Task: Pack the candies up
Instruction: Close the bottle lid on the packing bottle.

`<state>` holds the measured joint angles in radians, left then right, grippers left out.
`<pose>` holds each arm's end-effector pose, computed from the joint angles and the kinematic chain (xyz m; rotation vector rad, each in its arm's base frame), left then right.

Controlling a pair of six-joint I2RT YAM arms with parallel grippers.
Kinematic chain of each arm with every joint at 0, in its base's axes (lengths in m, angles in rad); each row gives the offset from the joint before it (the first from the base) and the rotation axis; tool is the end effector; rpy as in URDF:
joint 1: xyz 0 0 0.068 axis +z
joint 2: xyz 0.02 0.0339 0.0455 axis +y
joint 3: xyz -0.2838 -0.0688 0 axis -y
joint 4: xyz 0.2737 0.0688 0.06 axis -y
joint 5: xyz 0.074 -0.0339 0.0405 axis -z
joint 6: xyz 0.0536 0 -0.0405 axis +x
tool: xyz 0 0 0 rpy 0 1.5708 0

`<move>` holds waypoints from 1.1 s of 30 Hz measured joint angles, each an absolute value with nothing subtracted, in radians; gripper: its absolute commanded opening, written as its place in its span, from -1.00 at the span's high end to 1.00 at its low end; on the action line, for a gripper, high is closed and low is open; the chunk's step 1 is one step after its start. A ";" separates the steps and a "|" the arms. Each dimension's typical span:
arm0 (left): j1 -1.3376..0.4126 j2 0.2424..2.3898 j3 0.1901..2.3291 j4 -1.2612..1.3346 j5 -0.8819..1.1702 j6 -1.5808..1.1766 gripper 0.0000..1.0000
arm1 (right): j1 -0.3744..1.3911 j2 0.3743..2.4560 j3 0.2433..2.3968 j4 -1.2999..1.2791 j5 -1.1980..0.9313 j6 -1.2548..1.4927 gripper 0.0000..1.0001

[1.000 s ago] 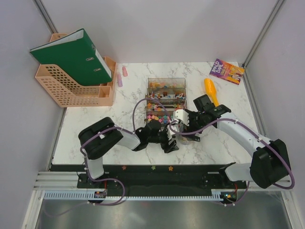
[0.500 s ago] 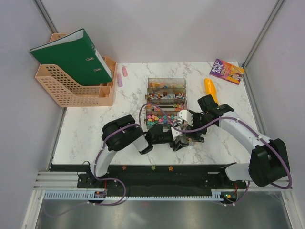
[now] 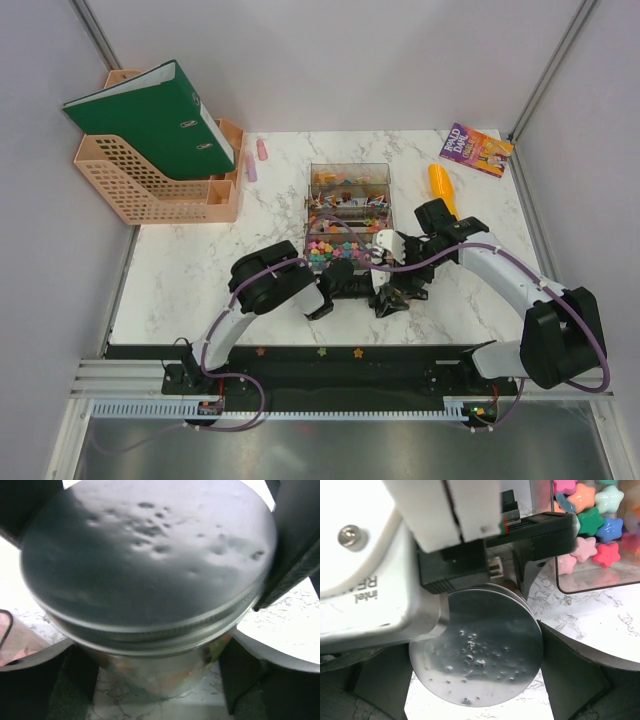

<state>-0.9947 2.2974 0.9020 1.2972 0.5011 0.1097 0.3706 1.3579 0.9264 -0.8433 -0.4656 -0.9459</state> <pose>0.2158 -0.3795 0.0547 1.2484 1.2617 -1.0709 0.2423 0.1200 0.2143 -1.7188 2.0674 0.4972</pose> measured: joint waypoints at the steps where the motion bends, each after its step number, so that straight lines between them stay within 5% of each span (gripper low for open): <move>1: -0.995 2.298 0.903 1.295 0.504 0.105 -0.35 | 0.369 1.358 0.926 -0.845 -0.464 -0.944 -0.96; 3: -0.997 2.298 0.903 1.295 0.511 0.099 0.43 | 0.369 1.358 0.926 -0.844 -0.465 -0.937 -0.96; 6: -0.997 2.297 0.900 1.298 0.511 0.088 0.95 | 0.369 1.358 0.926 -0.844 -0.465 -0.930 -0.96; 33: -0.990 2.324 0.960 1.253 0.517 0.099 0.95 | 0.262 1.323 0.886 -0.881 -0.484 -1.105 -0.96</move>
<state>-0.9897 2.3241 0.9600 1.2530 0.5175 0.0994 0.2615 1.3228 0.8864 -0.8810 -0.4839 -1.1049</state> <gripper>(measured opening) 0.853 0.983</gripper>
